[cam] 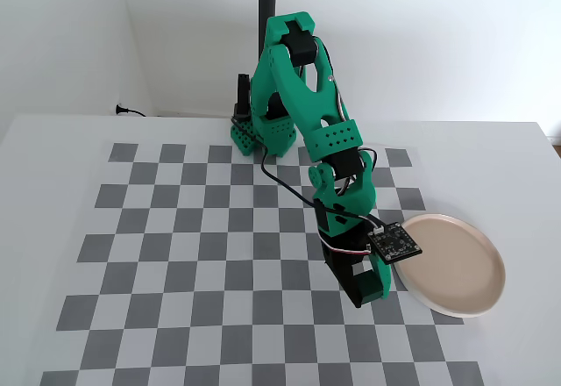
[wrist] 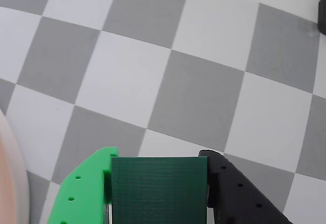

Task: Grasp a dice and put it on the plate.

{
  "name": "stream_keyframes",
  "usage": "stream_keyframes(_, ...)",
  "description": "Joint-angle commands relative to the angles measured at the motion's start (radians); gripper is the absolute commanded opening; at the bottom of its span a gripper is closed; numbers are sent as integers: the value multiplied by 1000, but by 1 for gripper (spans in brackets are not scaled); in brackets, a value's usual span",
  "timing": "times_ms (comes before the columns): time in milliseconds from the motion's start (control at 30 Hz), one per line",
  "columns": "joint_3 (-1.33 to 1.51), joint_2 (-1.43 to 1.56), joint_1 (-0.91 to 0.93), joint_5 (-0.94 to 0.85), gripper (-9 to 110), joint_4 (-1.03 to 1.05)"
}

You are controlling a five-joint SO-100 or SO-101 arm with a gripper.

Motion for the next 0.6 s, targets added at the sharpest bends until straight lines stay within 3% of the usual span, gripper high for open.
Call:
stream_keyframes(0, -132, 127, -48, -11, -4, 48)
stream_keyframes(567, -402, -25, -313, -11, -4, 112)
